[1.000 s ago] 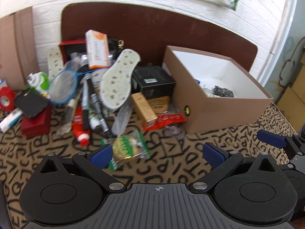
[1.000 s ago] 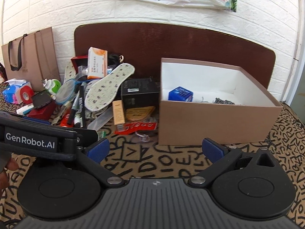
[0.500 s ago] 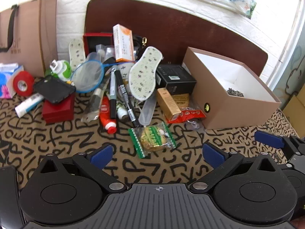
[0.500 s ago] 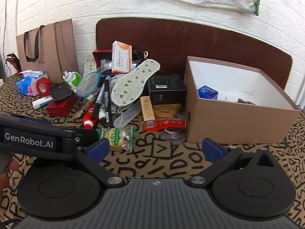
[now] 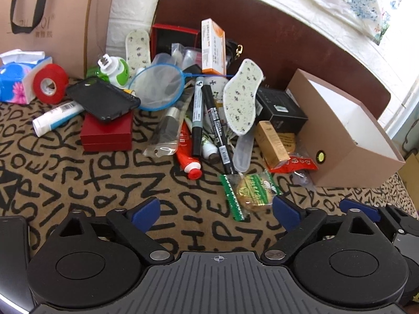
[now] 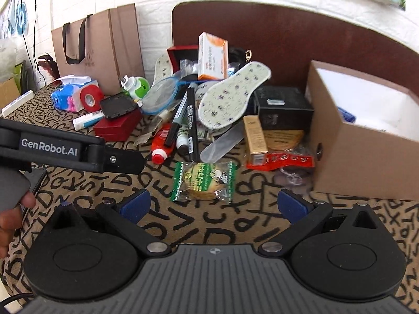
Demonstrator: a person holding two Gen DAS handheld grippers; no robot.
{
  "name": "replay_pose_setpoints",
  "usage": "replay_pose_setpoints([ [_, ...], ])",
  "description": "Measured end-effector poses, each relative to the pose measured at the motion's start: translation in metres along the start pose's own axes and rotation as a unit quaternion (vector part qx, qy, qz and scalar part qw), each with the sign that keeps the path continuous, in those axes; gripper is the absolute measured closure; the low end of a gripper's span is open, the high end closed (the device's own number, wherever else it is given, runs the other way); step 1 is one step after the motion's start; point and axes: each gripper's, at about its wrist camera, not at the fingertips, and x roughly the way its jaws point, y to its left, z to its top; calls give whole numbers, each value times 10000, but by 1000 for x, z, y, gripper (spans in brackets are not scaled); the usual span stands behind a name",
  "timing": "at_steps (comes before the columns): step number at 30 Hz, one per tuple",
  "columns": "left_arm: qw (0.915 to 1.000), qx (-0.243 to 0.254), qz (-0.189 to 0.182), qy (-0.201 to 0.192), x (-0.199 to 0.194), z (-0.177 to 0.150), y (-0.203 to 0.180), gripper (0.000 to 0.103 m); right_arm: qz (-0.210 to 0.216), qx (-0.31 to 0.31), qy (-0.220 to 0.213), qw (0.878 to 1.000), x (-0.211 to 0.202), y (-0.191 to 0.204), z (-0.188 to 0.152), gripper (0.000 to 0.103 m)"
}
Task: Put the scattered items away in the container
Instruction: 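Grasp the red hand cream tube with left tool while right tool grasps the green-wrapped snack bun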
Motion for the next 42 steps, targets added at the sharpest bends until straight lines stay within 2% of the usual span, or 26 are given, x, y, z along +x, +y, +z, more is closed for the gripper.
replay_pose_setpoints([
  [8, 9994, -254, 165, 155, 32, 11, 19, 24, 152, 144, 197, 9996, 27, -5, -2, 1],
  [16, 9985, -395, 126, 346, 71, 25, 28, 40, 276, 201, 299, 9990, 52, -8, -1, 4],
  [28, 9985, -428, 139, 299, 101, 40, 29, 43, 433, 296, 320, 9981, 82, -8, 4, 11],
  [29, 9987, -395, 157, 282, 102, 41, 28, 43, 435, 296, 343, 9980, 84, -8, 5, 13],
  [31, 9987, -319, 266, 282, 105, 42, 27, 67, 451, 299, 387, 9978, 88, -8, 5, 20],
  [33, 9987, -304, 286, 292, 105, 41, 29, 75, 353, 246, 380, 9984, 89, -6, 4, 32],
  [35, 9986, -349, 259, 312, 103, 40, 31, 78, 344, 229, 398, 9984, 87, -7, 5, 38],
  [42, 9982, -264, 115, 530, 80, 24, 29, 81, 459, 182, 519, 9974, 75, -6, 1, 39],
])
